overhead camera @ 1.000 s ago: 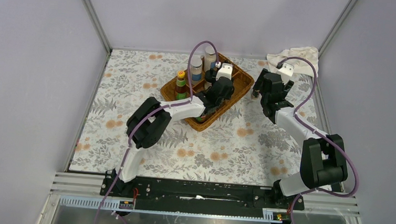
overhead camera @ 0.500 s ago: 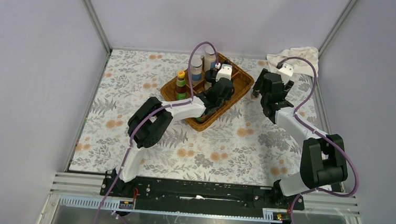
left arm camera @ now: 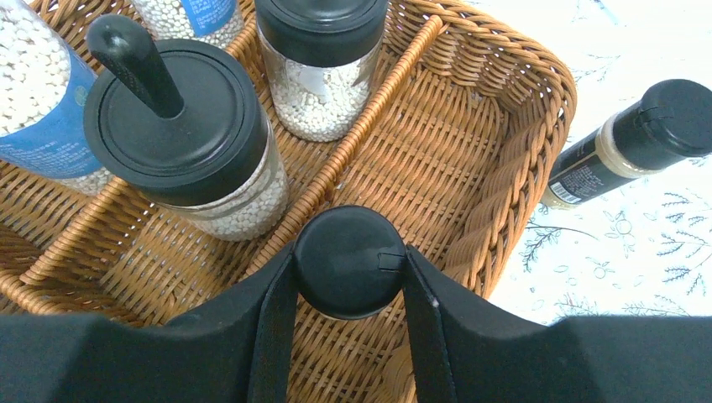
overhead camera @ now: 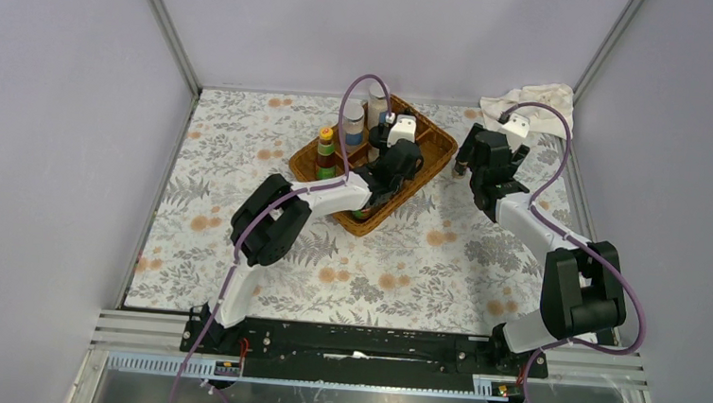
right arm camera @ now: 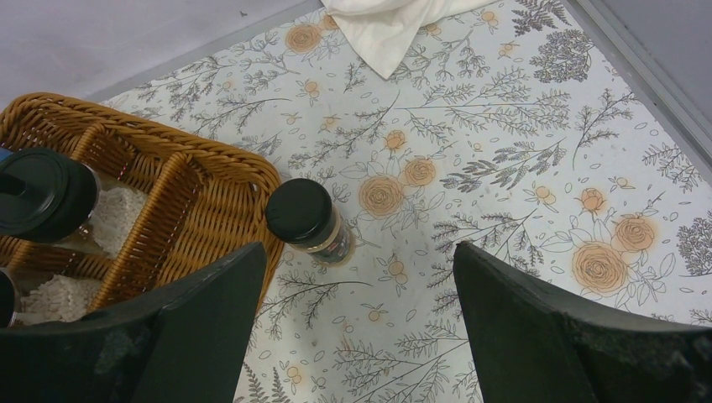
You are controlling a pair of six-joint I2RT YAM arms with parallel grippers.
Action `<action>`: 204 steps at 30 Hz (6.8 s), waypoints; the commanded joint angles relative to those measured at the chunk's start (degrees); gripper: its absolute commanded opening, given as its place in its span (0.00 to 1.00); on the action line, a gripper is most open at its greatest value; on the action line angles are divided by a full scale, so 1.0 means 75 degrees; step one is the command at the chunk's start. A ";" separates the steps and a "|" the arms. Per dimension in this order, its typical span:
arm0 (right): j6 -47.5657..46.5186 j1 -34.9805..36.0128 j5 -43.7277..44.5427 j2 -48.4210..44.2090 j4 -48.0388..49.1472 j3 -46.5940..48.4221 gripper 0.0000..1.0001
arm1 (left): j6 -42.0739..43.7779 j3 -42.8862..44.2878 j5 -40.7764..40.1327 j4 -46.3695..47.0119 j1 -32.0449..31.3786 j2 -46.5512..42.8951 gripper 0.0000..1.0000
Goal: Organize the condiment bottles
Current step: Place the bottle in the storage box, then pick up the bottle from the center of the board, then place the bottle in the storage box.
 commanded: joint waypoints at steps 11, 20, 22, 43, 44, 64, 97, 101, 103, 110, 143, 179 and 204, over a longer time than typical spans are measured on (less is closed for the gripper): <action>0.0100 -0.0049 -0.0139 -0.0013 0.0275 0.0172 0.89 | -0.0102 0.0421 -0.0316 -0.0193 -0.0037 0.0222 0.68; 0.0098 -0.0049 -0.0149 -0.0018 0.0254 0.0172 0.90 | -0.0102 0.0448 -0.0471 -0.0228 -0.0081 0.0172 0.69; 0.0101 -0.0062 -0.0161 -0.0014 0.0240 0.0192 0.90 | -0.0075 0.0454 -0.0529 -0.0227 -0.0097 0.0119 0.69; 0.0098 -0.0061 -0.0270 -0.0096 0.0109 0.0217 0.90 | 0.0544 0.0702 -0.1025 -0.0205 -0.0232 -0.0710 0.69; 0.0087 -0.0061 -0.0268 -0.0096 0.0097 0.0218 0.90 | 0.0579 0.0713 -0.1054 -0.0205 -0.0245 -0.0771 0.69; -0.0276 -0.0061 -0.0727 0.0246 -0.0198 0.0581 0.90 | 0.2287 0.0816 -0.2256 -0.0198 -0.0568 -0.3216 0.72; -0.0788 -0.0063 -0.0979 0.1540 -0.0302 0.1523 0.89 | 0.2195 -0.2433 -0.3374 0.1608 -0.0561 -0.6008 0.90; -0.0776 -0.0062 -0.0990 0.1705 -0.0296 0.1606 0.87 | 0.2184 -0.2500 -0.3367 0.1643 -0.0568 -0.6015 0.90; -0.0776 -0.0061 -0.0988 0.1802 -0.0303 0.1663 0.87 | 0.2173 -0.2530 -0.3376 0.1666 -0.0561 -0.6031 0.90; -0.0775 -0.0062 -0.1021 0.2075 -0.0313 0.1820 0.83 | 0.2195 -0.2653 -0.3394 0.1778 -0.0554 -0.6074 0.90; -0.0797 -0.0242 -0.1032 0.2681 -0.0233 0.2105 0.33 | 0.2277 -0.2913 -0.3426 0.2127 -0.0555 -0.6061 0.90; -0.1211 -0.0261 -0.1416 0.1248 -0.0424 0.2410 0.00 | 0.2278 -0.2795 -0.3499 0.2075 -0.0545 -0.5854 0.90; -0.1698 0.0419 -0.2760 0.1647 -0.0738 0.3122 0.00 | 0.2205 -0.2461 -0.3447 0.1905 -0.0545 -0.5540 0.90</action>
